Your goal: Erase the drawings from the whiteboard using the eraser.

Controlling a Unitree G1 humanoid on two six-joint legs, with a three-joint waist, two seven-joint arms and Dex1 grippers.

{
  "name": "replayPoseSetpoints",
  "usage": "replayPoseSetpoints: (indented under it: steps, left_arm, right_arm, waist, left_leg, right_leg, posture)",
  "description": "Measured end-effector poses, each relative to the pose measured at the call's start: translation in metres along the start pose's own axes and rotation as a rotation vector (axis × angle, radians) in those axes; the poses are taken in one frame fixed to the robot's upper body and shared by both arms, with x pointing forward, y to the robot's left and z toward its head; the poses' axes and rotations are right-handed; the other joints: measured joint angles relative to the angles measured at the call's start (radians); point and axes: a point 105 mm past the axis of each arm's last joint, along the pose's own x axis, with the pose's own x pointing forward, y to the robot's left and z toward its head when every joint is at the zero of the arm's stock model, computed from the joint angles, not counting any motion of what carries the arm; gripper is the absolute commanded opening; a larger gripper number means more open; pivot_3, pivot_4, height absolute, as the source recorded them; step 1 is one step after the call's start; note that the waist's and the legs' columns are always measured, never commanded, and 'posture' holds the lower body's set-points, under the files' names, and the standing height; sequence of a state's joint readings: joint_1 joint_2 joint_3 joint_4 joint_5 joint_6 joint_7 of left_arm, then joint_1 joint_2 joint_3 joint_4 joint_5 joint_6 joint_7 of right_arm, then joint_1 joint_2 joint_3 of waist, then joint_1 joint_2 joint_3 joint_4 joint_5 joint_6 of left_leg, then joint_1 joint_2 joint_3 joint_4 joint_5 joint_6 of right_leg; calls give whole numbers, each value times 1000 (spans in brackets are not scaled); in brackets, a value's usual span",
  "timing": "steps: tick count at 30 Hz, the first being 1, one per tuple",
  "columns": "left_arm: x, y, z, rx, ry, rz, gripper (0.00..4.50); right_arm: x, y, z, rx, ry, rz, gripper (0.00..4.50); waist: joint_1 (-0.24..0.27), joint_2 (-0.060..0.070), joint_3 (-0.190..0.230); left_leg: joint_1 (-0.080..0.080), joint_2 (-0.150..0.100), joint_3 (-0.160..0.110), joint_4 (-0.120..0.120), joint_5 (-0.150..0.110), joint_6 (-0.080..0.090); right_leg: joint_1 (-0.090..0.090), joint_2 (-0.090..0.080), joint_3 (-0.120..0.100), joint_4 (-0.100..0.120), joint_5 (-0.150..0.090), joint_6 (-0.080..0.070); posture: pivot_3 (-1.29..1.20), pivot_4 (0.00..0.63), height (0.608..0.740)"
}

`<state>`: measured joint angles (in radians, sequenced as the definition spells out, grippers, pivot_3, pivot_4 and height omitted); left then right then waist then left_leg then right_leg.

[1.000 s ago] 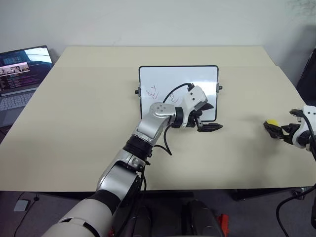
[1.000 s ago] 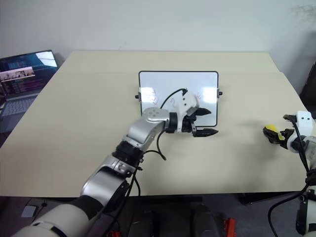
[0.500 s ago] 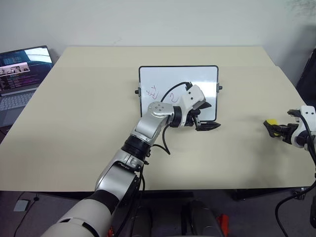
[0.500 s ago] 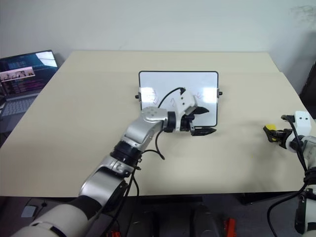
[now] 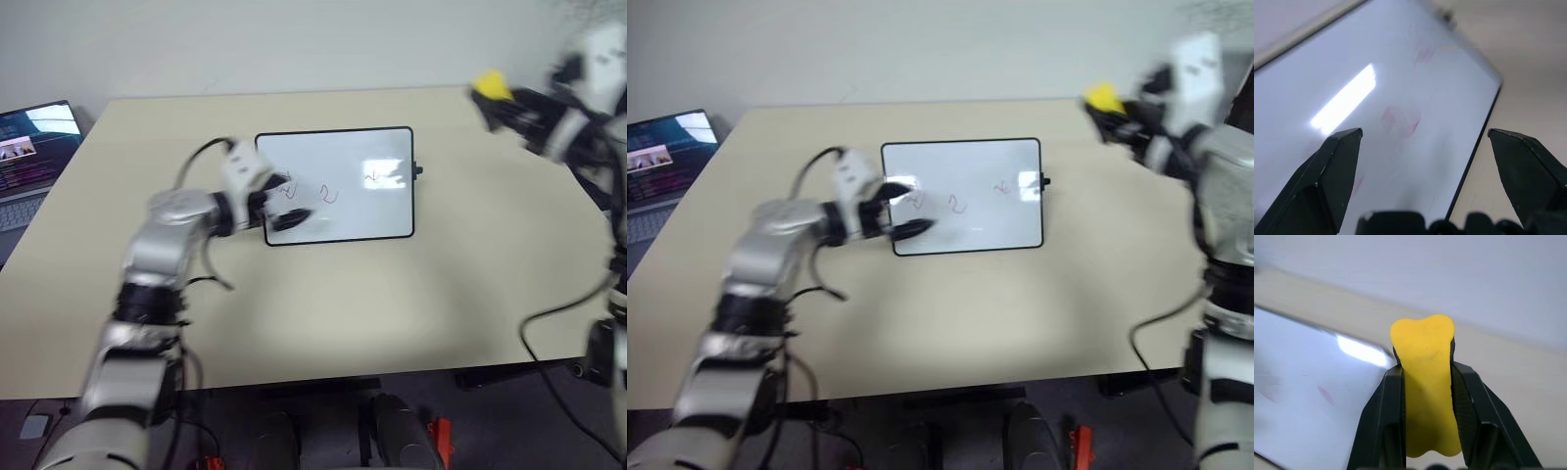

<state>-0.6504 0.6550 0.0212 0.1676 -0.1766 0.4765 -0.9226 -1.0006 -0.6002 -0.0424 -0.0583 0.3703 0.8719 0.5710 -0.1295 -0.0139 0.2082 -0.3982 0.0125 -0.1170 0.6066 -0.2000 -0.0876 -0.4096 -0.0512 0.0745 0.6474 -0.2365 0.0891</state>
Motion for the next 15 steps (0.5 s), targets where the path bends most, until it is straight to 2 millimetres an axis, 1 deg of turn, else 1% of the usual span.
replayPoseSetpoints:
  steps: [2,3,4,5,8,9,11,15]
  left_arm:
    - [-13,4,-15,-32,33,51,4500]
    - [-17,5,-19,-46,35,71,4500]
    - [-22,7,-22,-67,29,96,4500]
    - [-26,9,-22,-93,6,128,4500]
    - [-25,12,-14,-183,-123,183,4500]
    - [-25,11,-15,-211,-148,188,4500]
    - [-22,4,-20,-250,-166,168,4500]
    - [-25,-6,-36,-269,-132,145,4500]
  right_arm:
    - [29,39,-13,11,26,126,953]
    - [40,55,-18,14,35,170,953]
    - [51,72,-19,15,31,216,953]
    - [61,85,-16,-8,16,250,953]
    - [83,114,-2,-114,-44,307,953]
    - [90,124,-1,-132,-62,326,953]
    - [100,139,-7,-165,-61,355,953]
    - [125,161,-36,-247,10,376,953]
  waist:
    - [22,-1,1]
    - [36,-2,1]
    - [49,-2,1]
    - [56,-2,1]
    - [80,-3,0]
    - [80,-5,-1]
    - [79,-5,-1]
    - [67,-5,-1]
  left_leg:
    - [-4,-2,-3,2,0,0]
    - [-5,-3,-4,2,0,0]
    - [-6,-3,-5,2,0,0]
    - [-8,-4,-6,3,0,0]
    - [-10,-4,-8,3,0,0]
    - [-10,-3,-9,2,0,0]
    - [-10,-3,-8,2,0,-1]
    - [-9,-3,-8,2,0,-1]
  right_leg:
    - [-1,-1,-2,-1,1,-2]
    - [-1,-2,-4,-1,3,-4]
    - [-2,-3,-4,-1,3,-5]
    - [-4,-3,-6,-1,3,-5]
    - [-5,-3,-9,-1,4,-5]
    - [-5,-3,-9,-1,4,-5]
    - [-5,-3,-9,-1,4,-6]
    - [-5,-2,-9,1,4,-7]
  posture:
    - [0,150,740]
    - [0,150,740]
    - [0,150,740]
    - [0,150,740]
    - [0,150,740]
    - [0,150,740]
    - [0,150,740]
    - [0,150,740]
